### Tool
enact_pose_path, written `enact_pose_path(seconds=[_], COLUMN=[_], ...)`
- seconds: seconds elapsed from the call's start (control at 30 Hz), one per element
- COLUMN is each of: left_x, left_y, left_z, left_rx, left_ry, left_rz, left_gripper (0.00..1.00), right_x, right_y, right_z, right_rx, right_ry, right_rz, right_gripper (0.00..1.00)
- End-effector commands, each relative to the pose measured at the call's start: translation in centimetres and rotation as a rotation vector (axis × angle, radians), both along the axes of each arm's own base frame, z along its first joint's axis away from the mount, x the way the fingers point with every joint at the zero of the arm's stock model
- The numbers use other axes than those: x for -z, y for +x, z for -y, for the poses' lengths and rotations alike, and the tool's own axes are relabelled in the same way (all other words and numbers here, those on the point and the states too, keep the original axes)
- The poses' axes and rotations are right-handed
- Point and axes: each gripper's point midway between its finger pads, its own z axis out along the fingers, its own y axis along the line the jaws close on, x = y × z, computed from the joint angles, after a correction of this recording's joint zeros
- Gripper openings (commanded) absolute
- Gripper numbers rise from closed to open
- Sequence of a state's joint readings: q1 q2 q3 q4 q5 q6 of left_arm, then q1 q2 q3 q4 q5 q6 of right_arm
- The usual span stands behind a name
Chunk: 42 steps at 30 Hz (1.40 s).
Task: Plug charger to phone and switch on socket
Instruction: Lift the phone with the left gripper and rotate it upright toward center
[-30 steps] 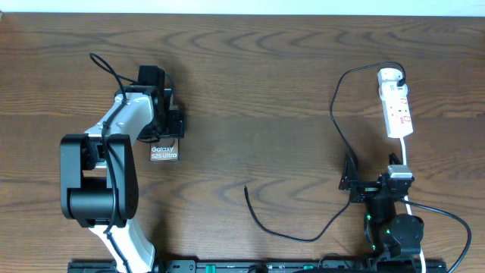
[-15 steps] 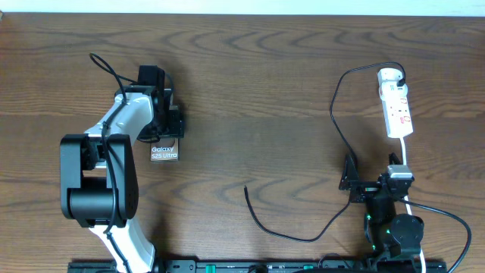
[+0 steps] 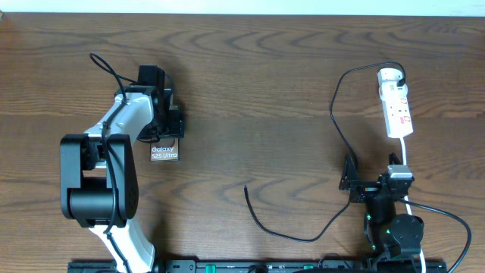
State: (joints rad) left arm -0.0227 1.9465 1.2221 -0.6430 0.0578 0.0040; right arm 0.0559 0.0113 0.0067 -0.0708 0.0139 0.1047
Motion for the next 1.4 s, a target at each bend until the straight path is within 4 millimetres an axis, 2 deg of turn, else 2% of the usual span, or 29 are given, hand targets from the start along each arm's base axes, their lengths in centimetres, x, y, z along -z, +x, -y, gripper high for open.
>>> enact_pose_path(seconds=[0.0,0.27,0.47,0.7,0.83,0.97,1.03,1.1,1.37], left_x=[1.0,0.4,-1.6,-6.3,-10.6,-14.4,-15.7,-16.5,-19.4], left_y=[-1.1,-0.2,1.2,2.3,2.7,2.2,1.8,1.4,0.1], left_z=[0.1,0.1,0.1,0.2,0.3,2.1,2.9,3.7,9.3], left_rx=[0.003,0.003,0.003,0.003,0.002,0.03,0.007,-0.023,-0.223], left_ry=[-0.008,-0.009,-0.01,-0.013,-0.025,-0.126,-0.188,-0.251,-0.696], left_rz=[-0.039,-0.016,0.046,0.176,0.291,0.377,0.396,0.401,0.28], left_gripper=[0.07,0.07,0.07,0.07,0.07,0.07,0.07,0.07,0.07], right_x=[0.0,0.0,0.0,0.0,0.0,0.0,0.0,0.0,0.0], right_y=[0.0,0.0,0.0,0.0,0.0,0.0,0.0,0.0,0.0], right_z=[0.1,0.1,0.1,0.1,0.1,0.1,0.1,0.1,0.1], right_rx=[0.002,0.003,0.002,0.003,0.002,0.002,0.002,0.002,0.002], right_ry=[-0.009,-0.009,-0.009,-0.009,-0.009,-0.009,-0.009,-0.009,-0.009], right_rz=[0.0,0.0,0.0,0.0,0.0,0.0,0.0,0.0,0.0], right_gripper=[0.99,0.99,0.99,0.99,0.99,0.99,0.99,0.99,0.99])
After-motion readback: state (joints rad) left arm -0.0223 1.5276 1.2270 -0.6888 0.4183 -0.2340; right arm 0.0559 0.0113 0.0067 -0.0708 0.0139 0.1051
